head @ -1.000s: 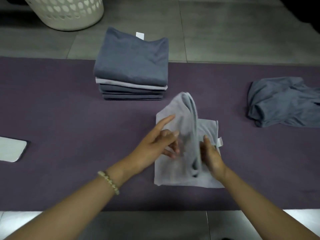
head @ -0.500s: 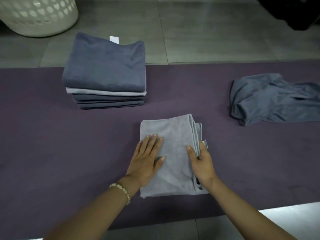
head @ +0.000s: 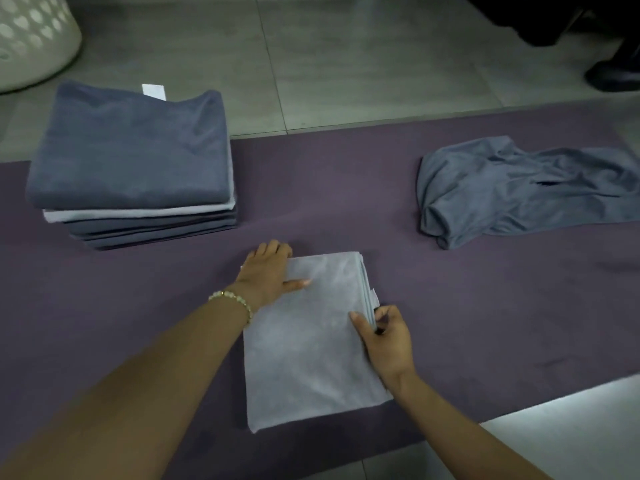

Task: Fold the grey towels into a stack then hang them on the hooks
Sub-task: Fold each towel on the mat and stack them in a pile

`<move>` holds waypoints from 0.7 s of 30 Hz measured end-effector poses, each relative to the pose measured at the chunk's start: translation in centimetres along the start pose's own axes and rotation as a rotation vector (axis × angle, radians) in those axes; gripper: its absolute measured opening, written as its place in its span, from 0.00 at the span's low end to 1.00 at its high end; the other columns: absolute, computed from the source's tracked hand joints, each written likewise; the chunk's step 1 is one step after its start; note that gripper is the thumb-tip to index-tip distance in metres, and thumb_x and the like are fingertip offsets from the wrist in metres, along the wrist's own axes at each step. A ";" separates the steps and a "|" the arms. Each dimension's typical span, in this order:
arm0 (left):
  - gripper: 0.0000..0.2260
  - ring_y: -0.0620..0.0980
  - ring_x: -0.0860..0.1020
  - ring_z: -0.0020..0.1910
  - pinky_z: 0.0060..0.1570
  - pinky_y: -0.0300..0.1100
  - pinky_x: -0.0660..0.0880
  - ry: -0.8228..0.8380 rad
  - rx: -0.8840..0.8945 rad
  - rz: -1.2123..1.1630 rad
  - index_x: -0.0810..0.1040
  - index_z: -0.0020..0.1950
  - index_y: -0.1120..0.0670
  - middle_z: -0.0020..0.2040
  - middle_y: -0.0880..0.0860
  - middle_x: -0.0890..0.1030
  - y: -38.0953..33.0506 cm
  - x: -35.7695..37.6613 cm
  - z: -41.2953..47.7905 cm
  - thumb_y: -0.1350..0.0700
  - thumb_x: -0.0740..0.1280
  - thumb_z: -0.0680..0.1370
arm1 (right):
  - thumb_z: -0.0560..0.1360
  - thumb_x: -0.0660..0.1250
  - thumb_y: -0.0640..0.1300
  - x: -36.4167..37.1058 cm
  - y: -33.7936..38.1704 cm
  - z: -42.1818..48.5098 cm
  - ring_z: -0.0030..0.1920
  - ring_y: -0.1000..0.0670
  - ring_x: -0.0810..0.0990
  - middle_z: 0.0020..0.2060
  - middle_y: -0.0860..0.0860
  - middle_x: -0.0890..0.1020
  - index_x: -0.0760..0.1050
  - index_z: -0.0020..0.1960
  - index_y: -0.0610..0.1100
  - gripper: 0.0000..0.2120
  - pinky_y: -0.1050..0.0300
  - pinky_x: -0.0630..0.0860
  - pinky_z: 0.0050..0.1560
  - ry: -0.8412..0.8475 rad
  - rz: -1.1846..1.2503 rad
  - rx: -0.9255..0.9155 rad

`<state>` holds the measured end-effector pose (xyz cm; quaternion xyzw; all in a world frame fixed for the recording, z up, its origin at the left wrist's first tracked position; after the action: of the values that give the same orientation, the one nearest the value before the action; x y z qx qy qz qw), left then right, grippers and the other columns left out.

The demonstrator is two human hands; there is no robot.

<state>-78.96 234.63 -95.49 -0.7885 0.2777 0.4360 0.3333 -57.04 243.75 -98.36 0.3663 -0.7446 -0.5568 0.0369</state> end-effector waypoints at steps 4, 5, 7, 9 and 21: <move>0.25 0.51 0.73 0.53 0.52 0.43 0.70 0.238 -0.049 -0.078 0.70 0.56 0.52 0.55 0.50 0.75 0.0 -2.2 1.8 0.37 0.71 0.69 | 0.70 0.73 0.52 -0.8 0.3 0.4 0.34 0.51 0.76 0.35 0.44 0.79 0.67 0.41 0.46 0.17 0.52 0.79 0.39 0.076 -0.090 0.018; 0.24 0.50 0.75 0.53 0.53 0.44 0.72 0.298 -0.058 -0.097 0.72 0.55 0.52 0.55 0.50 0.77 0.0 -2.4 2.0 0.37 0.71 0.69 | 0.70 0.73 0.52 -1.0 0.4 0.5 0.36 0.50 0.77 0.37 0.44 0.80 0.67 0.42 0.45 0.16 0.54 0.79 0.40 0.100 -0.098 0.027; 0.23 0.50 0.78 0.53 0.56 0.45 0.75 0.380 -0.047 -0.147 0.77 0.55 0.52 0.55 0.50 0.80 -0.3 -3.2 2.0 0.39 0.73 0.68 | 0.70 0.73 0.53 -1.3 0.5 0.6 0.37 0.50 0.78 0.38 0.45 0.81 0.68 0.43 0.45 0.16 0.59 0.79 0.38 0.139 -0.124 0.029; 0.20 0.48 0.80 0.52 0.57 0.43 0.76 0.463 -0.041 -0.211 0.79 0.55 0.52 0.54 0.49 0.82 -0.9 -4.3 1.2 0.42 0.74 0.69 | 0.70 0.72 0.55 -1.6 0.6 0.6 0.37 0.50 0.79 0.38 0.45 0.81 0.69 0.43 0.45 0.17 0.60 0.78 0.37 0.183 -0.162 0.016; 0.21 0.57 0.82 0.51 0.58 0.54 0.76 0.423 -0.238 -1.067 0.80 0.57 0.53 0.52 0.55 0.84 -2.0 -11.8 -10.8 0.55 0.77 0.66 | 0.72 0.62 0.66 -2.3 4.1 -3.1 0.33 0.51 0.80 0.33 0.48 0.81 0.75 0.45 0.42 0.25 0.56 0.78 0.38 0.597 -0.010 0.451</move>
<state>-77.52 229.31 -80.30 -0.9212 -0.1479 0.0693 0.3531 -56.02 243.04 -92.86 0.5151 -0.8031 -0.2479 0.1679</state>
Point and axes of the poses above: each hand's wrist, its own z-axis towards the middle knuckle, its own x-axis out of the palm, y = z × x, the point moved 1 cm from there along z, towards the middle knuckle
